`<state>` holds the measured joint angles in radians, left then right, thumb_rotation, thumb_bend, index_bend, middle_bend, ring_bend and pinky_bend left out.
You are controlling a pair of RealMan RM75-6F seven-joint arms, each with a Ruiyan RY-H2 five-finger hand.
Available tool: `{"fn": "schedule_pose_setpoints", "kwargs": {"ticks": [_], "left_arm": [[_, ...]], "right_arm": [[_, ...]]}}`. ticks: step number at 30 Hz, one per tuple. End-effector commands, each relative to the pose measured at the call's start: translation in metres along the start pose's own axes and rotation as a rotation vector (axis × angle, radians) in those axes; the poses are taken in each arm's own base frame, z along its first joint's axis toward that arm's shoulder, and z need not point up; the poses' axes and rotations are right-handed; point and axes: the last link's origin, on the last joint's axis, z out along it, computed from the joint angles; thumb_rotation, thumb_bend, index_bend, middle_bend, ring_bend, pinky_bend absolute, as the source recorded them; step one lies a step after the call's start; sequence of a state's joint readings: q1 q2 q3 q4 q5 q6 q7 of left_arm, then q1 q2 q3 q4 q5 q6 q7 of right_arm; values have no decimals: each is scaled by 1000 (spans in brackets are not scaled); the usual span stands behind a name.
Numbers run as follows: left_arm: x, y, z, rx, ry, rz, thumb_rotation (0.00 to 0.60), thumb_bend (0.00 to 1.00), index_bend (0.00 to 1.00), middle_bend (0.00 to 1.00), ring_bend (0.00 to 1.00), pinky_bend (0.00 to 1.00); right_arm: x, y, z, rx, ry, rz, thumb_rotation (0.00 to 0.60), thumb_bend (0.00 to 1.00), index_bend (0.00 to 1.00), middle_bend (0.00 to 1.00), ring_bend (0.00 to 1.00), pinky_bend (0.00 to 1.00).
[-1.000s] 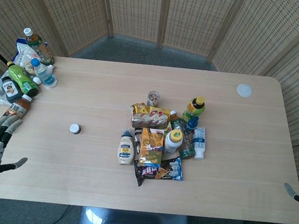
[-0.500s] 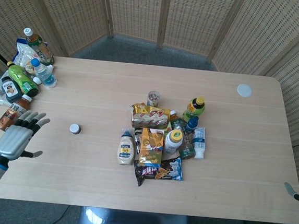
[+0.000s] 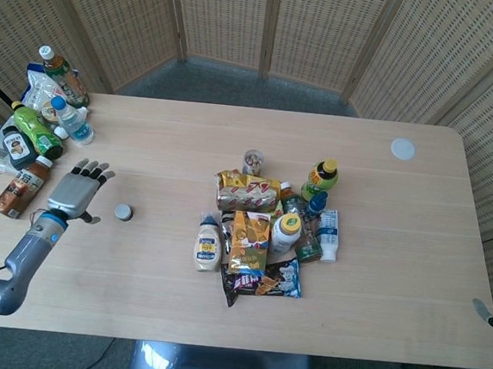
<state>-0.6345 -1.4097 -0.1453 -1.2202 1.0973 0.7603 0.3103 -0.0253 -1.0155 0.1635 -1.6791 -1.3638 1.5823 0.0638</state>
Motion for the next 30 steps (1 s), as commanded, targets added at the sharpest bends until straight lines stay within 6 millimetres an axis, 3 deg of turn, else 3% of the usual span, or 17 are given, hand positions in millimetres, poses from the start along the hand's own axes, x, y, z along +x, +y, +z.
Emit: {"fn": "schedule_pose_setpoints", "kwargs": {"ticks": [1, 9, 17, 22, 26, 30], "left_arm": [[-5, 17, 15, -5, -36, 12, 600, 0, 152, 0, 0, 0], [-17, 43, 25, -7, -67, 21, 600, 0, 156, 0, 0, 0], [-22, 52, 30, 12, -61, 31, 600, 0, 181, 5, 29, 21], [-25, 58, 34, 21, -52, 42, 600, 0, 268, 166, 164, 76], [-26, 63, 36, 26, -36, 48, 600, 1, 412, 310, 245, 129], [-30, 63, 36, 35, -28, 57, 600, 1, 481, 376, 389, 335]], "right_arm": [[0, 1, 1, -3, 1, 2, 600, 0, 0, 0, 0, 0], [3, 5, 3, -14, 5, 14, 600, 0, 0, 0, 0, 0], [5, 6, 3, -15, 7, 27, 600, 0, 0, 0, 0, 0], [7, 7, 3, -17, 11, 33, 600, 0, 0, 0, 0, 0], [7, 7, 3, -18, 11, 35, 600, 0, 0, 0, 0, 0], [8, 8, 3, -20, 13, 37, 600, 0, 0, 0, 0, 0]]}}
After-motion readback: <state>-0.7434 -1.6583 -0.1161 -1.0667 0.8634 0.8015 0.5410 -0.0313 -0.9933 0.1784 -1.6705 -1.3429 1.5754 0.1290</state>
